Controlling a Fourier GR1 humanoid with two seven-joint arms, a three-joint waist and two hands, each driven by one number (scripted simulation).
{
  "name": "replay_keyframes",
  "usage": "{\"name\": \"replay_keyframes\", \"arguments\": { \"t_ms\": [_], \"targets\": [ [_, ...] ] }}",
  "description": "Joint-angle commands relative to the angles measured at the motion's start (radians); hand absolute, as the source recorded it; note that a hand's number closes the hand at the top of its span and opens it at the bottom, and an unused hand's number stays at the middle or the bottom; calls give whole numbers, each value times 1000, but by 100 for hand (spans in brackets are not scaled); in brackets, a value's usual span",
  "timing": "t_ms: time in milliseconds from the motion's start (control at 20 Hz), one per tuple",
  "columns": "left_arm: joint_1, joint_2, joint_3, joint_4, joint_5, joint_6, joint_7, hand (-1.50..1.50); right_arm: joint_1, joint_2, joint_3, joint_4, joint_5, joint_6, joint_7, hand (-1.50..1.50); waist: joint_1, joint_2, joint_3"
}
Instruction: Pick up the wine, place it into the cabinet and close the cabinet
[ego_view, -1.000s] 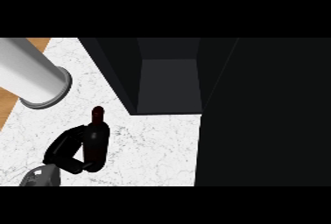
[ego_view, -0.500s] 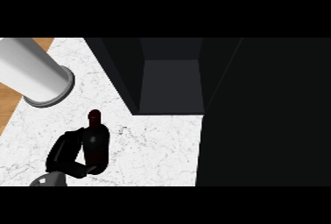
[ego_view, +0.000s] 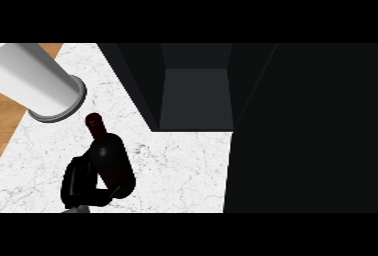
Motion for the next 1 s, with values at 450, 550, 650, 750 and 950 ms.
{"name": "replay_keyframes", "arguments": {
  "t_ms": [450,550,650,750,950],
  "targets": [
    [70,-16,-443,-568,69,488,306,150,42,-1,-17,-181,-72,-3,77,-150,-10,1,0],
    [8,-16,-489,-526,82,573,332,150,70,-25,-68,-192,-131,34,51,-150,-19,6,0],
    [-31,-16,-538,-535,78,646,331,150,73,-5,-21,-209,-80,13,81,-150,-18,6,-1],
    [-70,-16,-576,-577,87,700,430,150,73,-15,-11,-224,-89,25,99,-150,-21,5,-1],
    [-192,-16,-638,-526,115,872,466,150,63,-8,-63,-165,-129,51,47,-150,-26,8,0]
  ]
}}
